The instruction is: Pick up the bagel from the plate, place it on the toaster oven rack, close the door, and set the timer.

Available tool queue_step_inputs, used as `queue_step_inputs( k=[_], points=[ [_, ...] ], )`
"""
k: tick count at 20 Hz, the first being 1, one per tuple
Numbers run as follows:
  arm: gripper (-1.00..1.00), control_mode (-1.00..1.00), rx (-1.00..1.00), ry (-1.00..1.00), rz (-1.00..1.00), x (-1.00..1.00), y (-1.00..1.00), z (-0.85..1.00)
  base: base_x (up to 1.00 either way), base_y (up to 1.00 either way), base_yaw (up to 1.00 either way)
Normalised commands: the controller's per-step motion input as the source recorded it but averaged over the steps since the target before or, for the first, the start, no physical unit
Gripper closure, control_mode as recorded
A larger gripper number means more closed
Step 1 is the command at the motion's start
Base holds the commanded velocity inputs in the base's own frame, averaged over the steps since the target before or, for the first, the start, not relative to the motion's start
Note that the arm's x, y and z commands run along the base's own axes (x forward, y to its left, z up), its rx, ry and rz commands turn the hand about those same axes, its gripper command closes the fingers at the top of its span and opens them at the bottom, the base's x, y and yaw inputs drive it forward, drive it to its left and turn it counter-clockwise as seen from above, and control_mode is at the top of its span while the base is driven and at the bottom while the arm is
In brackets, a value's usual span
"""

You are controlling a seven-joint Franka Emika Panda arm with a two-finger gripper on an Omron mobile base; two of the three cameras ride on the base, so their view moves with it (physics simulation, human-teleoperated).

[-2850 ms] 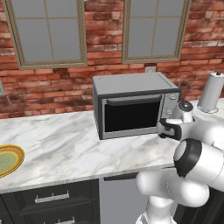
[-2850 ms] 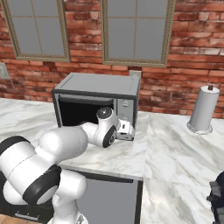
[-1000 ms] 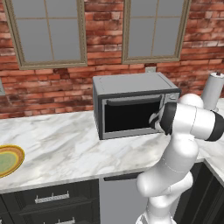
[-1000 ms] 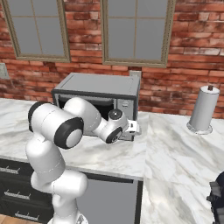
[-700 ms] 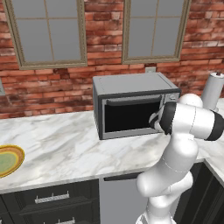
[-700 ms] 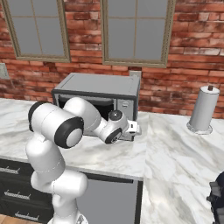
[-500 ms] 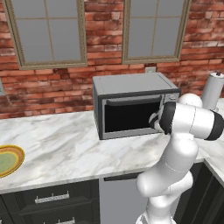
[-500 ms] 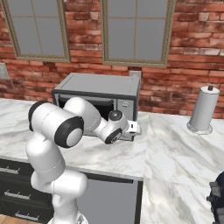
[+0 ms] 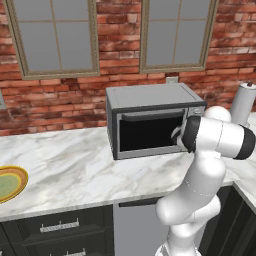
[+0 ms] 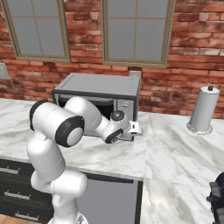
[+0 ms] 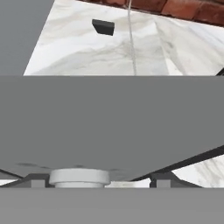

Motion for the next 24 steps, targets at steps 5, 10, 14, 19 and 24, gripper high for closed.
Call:
queue_step_inputs(
  k=[5,10,14,19,24],
  points=[
    [1.0,-1.0,0.11,0.0,0.0,0.17,-0.55,0.57,0.0,0.0,0.0],
    [1.0,-1.0,0.23,0.0,0.0,0.17,-0.63,0.68,0.0,0.0,0.0],
    [1.0,-1.0,0.26,0.0,0.0,0.16,-0.64,0.74,0.0,0.0,0.0],
    [1.0,-1.0,0.26,0.0,0.0,0.21,-0.58,0.61,0.0,0.0,0.0],
    [1.0,-1.0,0.25,0.0,0.0,0.21,-0.57,0.41,0.0,0.0,0.0]
  ],
)
